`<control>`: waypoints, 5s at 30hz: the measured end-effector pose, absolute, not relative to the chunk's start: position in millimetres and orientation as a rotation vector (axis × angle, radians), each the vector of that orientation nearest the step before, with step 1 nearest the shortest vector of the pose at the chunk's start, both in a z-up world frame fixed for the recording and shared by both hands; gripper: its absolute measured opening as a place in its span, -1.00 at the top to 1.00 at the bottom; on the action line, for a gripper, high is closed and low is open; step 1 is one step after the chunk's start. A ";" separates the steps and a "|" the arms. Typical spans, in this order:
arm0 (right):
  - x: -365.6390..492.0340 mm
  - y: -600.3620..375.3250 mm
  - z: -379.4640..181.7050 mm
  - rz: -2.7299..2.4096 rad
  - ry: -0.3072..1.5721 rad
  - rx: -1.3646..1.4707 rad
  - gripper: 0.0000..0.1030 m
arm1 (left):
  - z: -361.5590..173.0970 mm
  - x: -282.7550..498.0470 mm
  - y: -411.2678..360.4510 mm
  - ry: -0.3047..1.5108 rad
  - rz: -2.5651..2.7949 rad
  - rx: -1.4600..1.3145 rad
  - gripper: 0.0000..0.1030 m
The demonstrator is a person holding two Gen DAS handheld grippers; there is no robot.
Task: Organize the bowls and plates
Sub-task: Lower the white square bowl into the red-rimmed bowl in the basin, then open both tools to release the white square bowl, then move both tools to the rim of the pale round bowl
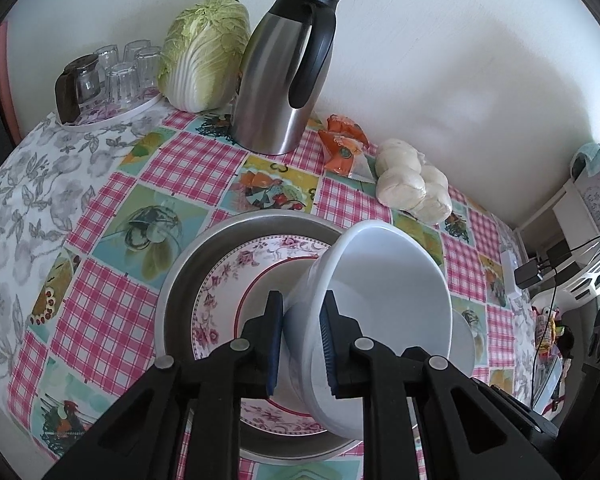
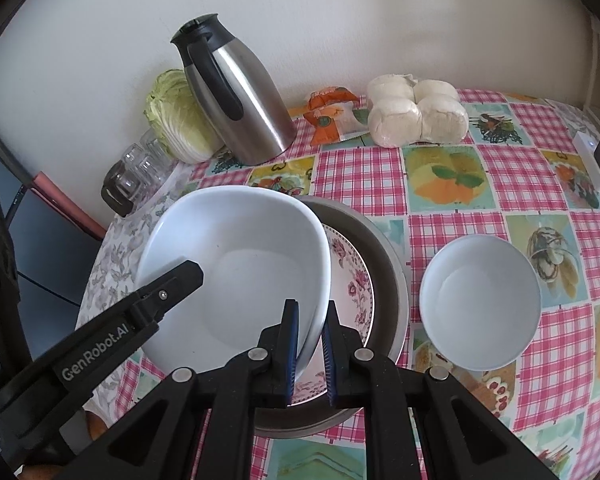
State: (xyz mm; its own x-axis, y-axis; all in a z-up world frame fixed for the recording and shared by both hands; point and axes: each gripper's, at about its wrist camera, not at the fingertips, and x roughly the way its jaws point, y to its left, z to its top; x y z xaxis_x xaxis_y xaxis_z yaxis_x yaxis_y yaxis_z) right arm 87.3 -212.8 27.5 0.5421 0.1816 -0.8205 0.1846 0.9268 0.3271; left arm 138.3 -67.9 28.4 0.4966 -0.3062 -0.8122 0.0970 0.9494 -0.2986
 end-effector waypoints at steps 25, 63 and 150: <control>96.2 -214.7 7.6 -0.008 1.044 0.417 0.71 | 9.2 146.9 -71.8 1.074 -0.226 -0.206 0.64; 90.6 -220.7 24.6 0.016 0.997 0.460 0.71 | 21.9 143.9 -61.3 1.032 -0.221 -0.229 0.59; -10.6 -428.0 20.8 -0.540 0.886 0.581 -0.98 | 46.6 111.9 -255.2 0.934 -0.378 0.163 -0.83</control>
